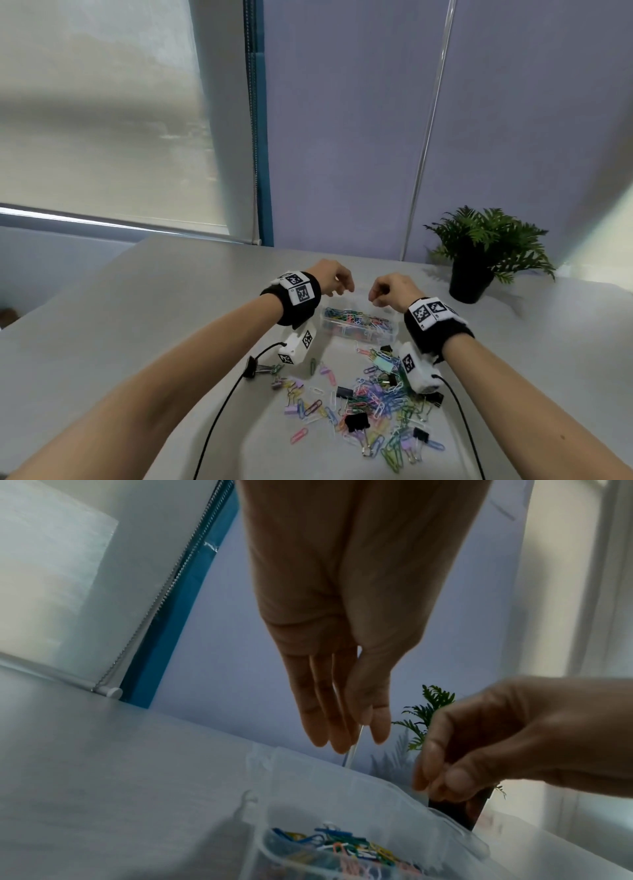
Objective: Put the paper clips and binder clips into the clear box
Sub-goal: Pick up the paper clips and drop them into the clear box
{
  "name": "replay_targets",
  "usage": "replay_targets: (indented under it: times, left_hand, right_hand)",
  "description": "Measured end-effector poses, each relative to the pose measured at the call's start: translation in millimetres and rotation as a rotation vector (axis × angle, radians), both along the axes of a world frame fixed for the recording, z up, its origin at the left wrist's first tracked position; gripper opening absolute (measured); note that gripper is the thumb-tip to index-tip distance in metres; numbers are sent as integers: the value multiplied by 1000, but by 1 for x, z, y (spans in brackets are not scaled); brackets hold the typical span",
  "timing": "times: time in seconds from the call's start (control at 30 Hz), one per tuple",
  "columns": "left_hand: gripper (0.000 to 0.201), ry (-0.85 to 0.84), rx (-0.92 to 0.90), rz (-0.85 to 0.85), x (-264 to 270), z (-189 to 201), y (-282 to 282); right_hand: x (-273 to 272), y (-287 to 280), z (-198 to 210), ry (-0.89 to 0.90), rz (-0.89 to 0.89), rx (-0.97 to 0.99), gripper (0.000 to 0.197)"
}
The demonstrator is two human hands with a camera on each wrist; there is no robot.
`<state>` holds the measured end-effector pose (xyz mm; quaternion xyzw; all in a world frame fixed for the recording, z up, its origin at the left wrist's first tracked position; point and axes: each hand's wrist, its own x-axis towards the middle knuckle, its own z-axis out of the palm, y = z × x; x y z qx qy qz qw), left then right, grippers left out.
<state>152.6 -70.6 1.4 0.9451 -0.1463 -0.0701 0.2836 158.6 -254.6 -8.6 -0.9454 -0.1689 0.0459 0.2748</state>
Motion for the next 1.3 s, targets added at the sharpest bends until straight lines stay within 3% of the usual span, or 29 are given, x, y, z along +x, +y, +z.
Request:
replay_targets:
  times: [0.2,0.3,0.43,0.53,0.67,0.87,0.93,1.13,1.3]
  left_hand:
    - [30,58,85,-20,-35,13,46]
    - [29,138,149,-19,-55,7,69]
    - [24,238,252,-25,-79,-13,81]
    - [16,247,314,-61,-96,-29,75]
    - [17,286,431,-95,-116,-46,60]
    - [23,86,469,92,-99,-51,59]
    - [24,100,503,96,-95,-57,56]
    - [21,135,484,105,-90,-63,52]
    - [21,172,438,83,-90,-61,58]
  right_hand:
    - [-9,9,6,-49,82,-33,14]
    - [-27,24,8,-27,217,-34,13]
    - [-59,55,-5,58,477,-211,15]
    - [-74,72,-23,78,557,-397,20]
    - [-76,76,-40,78,529,-498,25]
    - [-71,72,-49,31,406,-425,24]
    - [-74,74,-53,56,389,-413,26]
    - [-75,72,-52,77,384,-334,10]
    - [-73,60,-51,-41,335,-485,17]
